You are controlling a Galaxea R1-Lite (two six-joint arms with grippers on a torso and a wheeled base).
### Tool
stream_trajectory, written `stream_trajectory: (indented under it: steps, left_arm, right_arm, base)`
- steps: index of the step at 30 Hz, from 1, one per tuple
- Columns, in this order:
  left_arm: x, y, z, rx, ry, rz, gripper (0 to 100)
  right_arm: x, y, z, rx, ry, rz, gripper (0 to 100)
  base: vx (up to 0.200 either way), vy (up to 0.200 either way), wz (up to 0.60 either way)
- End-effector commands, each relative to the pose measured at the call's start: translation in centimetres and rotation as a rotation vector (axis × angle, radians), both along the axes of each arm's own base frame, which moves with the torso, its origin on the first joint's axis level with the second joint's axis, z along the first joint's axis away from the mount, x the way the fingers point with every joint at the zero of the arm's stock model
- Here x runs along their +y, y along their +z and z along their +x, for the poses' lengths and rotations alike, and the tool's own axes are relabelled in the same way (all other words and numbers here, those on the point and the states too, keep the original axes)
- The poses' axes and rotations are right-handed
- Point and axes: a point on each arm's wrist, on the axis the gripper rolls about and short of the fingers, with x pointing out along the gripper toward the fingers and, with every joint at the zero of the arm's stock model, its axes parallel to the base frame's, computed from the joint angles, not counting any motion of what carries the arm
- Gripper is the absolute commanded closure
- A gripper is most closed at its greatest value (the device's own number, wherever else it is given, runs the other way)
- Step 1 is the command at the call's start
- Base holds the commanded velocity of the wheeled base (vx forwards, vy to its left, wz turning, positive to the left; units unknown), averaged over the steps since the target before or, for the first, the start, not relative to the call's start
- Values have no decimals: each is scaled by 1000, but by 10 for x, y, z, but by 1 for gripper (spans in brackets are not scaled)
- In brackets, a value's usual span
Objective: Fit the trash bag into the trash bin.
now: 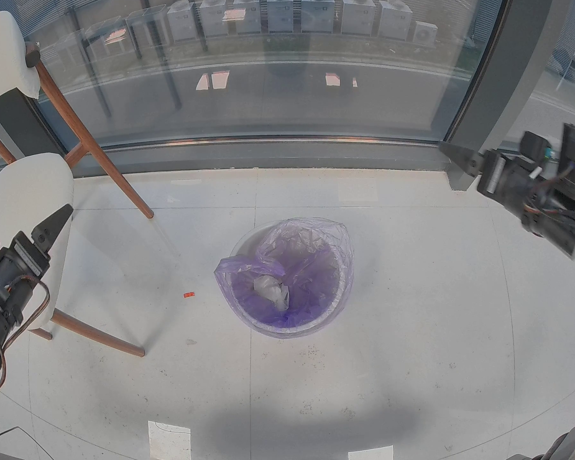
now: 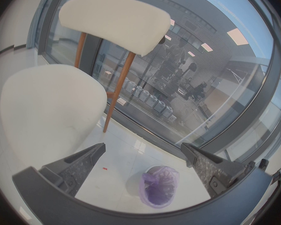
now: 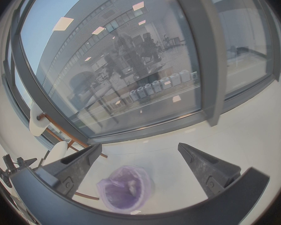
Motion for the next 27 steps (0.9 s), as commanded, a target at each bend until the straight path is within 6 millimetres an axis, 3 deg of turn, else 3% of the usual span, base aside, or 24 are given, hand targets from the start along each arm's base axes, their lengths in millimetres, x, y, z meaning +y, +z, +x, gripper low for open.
stream_trajectory:
  steps: [1, 5, 7, 13, 18, 21, 27]
  left_arm:
    - [1, -59, -134, -110, 21, 268, 0]
    - [-2, -110, -167, 19, -62, 468, 0]
    - [-1, -110, -166, 65, -18, 530, 0]
    - [4, -114, -165, 152, 184, 525, 0]
    - [3, -113, -165, 133, 142, 542, 0]
    - [2, -114, -167, 72, 25, 603, 0]
    - [3, -115, -171, 26, 65, 564, 0]
  right_arm:
    - [-76, -110, -205, -122, -196, -220, 0]
    - [-81, -167, -254, 13, -196, -318, 0]
    - [-80, -159, -253, -2, -248, -316, 0]
    - [-79, -163, -254, -65, -305, -302, 0]
    - [-79, -163, -254, -83, -281, -305, 0]
    - [-78, -163, -254, -88, -255, -309, 0]
    - [-78, -163, -254, -86, -257, -311, 0]
  base:
    - [0, 0, 0]
    - [0, 0, 0]
    - [0, 0, 0]
    - [0, 0, 0]
    - [0, 0, 0]
    - [0, 0, 0]
    - [0, 0, 0]
